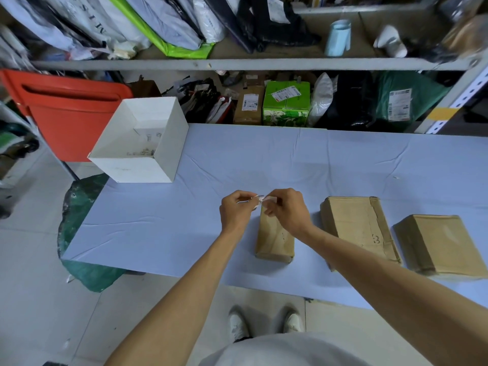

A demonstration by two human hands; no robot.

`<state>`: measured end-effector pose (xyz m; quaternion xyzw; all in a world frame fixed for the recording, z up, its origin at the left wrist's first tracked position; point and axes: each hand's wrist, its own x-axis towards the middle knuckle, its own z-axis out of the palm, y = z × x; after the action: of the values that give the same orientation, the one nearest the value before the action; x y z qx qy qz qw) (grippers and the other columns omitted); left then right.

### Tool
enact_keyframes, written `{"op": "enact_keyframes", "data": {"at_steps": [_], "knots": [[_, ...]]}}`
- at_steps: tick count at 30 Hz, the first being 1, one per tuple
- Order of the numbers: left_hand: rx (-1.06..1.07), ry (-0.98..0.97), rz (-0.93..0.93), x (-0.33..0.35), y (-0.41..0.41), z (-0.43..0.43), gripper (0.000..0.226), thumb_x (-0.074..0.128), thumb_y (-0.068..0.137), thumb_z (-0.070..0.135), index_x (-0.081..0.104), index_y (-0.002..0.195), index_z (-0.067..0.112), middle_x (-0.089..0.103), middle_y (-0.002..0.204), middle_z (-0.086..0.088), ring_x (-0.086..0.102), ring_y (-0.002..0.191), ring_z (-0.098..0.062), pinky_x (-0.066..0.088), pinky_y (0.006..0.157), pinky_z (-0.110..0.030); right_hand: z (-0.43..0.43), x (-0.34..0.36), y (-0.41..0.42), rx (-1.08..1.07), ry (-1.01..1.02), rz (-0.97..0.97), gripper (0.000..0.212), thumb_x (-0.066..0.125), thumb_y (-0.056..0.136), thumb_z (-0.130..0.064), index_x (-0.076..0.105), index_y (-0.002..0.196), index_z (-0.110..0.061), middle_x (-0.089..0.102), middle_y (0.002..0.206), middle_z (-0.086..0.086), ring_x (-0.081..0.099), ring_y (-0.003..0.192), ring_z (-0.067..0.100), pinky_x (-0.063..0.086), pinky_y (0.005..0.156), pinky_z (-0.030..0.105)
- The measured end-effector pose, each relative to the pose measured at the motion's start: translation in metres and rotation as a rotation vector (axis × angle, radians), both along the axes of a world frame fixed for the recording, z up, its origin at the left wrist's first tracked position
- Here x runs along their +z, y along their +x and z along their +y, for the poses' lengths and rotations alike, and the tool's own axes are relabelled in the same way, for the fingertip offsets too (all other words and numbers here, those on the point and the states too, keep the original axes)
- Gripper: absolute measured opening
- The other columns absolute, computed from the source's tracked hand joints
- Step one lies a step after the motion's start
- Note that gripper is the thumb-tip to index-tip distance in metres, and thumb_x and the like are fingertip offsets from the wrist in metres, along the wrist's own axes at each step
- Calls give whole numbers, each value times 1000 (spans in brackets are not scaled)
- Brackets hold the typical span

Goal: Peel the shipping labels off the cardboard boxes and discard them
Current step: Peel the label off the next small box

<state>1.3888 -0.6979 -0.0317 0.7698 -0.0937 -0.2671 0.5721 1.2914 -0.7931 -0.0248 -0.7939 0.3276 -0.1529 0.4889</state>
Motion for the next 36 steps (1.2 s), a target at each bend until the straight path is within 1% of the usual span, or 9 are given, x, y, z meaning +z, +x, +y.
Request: {"op": "enact_keyframes", "data": {"at_steps": [4,8,15,21,24,26,30,33,36], "knots": [[-85,-28,9,4,-6,-4,11,76,74,22,75,83,15,74,88,3,69,91,-17,57,86,-35,-5,2,1,-187,115,-112,13,60,76,4,53,80,-6,67,65,17,69,57,25,58,60,41],[-148,-34,48,9,-6,-3,20,82,73,26,74,87,15,69,110,3,66,100,-13,53,89,-27,-7,6,1,-307,176,-119,10,70,69,6,63,66,-2,66,61,15,68,58,30,59,63,47],[-229,-56,-50,13,-8,-1,15,81,76,22,74,87,15,73,88,5,69,79,-2,56,75,-21,-2,16,0,-385,174,-70,5,75,67,-7,72,64,-9,69,61,8,69,63,26,57,61,34],[-128,-32,-170,12,-6,-4,4,75,81,16,74,85,13,75,83,1,71,80,-14,59,78,-29,7,21,0,-324,192,-88,20,75,73,-28,72,60,-14,70,59,5,69,65,26,55,61,33],[-62,-44,-257,19,-8,-7,7,78,79,17,75,81,11,73,81,2,69,73,-7,53,68,-12,8,20,1,-325,314,-143,19,73,75,-27,73,63,-12,69,60,0,71,69,17,56,66,29],[-41,-23,-291,19,-9,-9,5,77,80,13,75,80,9,71,83,1,66,71,-5,48,63,-6,8,21,3,-312,456,-217,20,66,79,-21,74,68,-6,73,71,9,73,78,18,57,78,29],[-38,-7,-223,16,-6,-8,7,77,80,20,76,83,13,72,76,5,66,70,-4,48,64,-11,5,18,3,-209,422,-195,21,57,88,-12,75,77,-12,75,85,8,73,84,15,56,88,34],[-107,-41,-184,18,-7,-6,10,77,80,22,78,88,17,74,82,7,69,78,-6,54,72,-16,-6,15,-2,-214,385,-206,15,68,83,-7,72,97,-5,74,84,12,74,77,21,57,84,38],[-172,-82,-129,19,-11,-7,12,75,81,18,78,93,18,76,87,8,71,82,-5,55,79,-20,-16,16,-5,-243,350,-202,21,75,75,-1,70,95,-1,72,78,16,73,71,25,58,74,33]]}}
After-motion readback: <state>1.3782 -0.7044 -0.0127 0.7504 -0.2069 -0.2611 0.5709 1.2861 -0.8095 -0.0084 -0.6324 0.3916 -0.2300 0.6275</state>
